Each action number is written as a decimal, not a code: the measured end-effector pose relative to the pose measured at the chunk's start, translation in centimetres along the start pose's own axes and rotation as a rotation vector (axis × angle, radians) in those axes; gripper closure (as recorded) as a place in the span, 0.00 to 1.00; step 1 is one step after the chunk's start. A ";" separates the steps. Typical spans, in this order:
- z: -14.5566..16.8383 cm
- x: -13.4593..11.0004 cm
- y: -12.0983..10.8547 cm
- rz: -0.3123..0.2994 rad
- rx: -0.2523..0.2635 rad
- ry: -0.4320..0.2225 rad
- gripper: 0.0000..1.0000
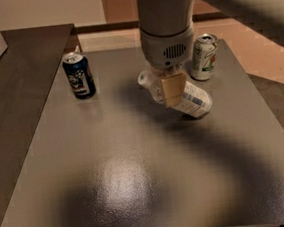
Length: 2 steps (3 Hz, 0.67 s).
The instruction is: Knock blue plastic bottle over
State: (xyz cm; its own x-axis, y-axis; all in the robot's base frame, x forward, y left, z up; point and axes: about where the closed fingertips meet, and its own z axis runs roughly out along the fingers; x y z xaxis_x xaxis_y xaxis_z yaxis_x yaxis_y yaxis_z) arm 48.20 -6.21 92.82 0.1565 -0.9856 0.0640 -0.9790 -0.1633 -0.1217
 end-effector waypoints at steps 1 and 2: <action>0.7 -0.6 0.9 -0.058 0.001 0.025 0.36; 0.6 -0.9 0.4 -0.058 0.027 0.013 0.13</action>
Offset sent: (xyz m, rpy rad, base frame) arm -0.0081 0.0041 -0.0077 -0.0290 -0.0028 0.0504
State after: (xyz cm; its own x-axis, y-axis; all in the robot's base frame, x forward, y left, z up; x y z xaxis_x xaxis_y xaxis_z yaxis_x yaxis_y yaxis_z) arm 47.70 -5.38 92.13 0.2112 -0.9738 0.0844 -0.9645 -0.2216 -0.1435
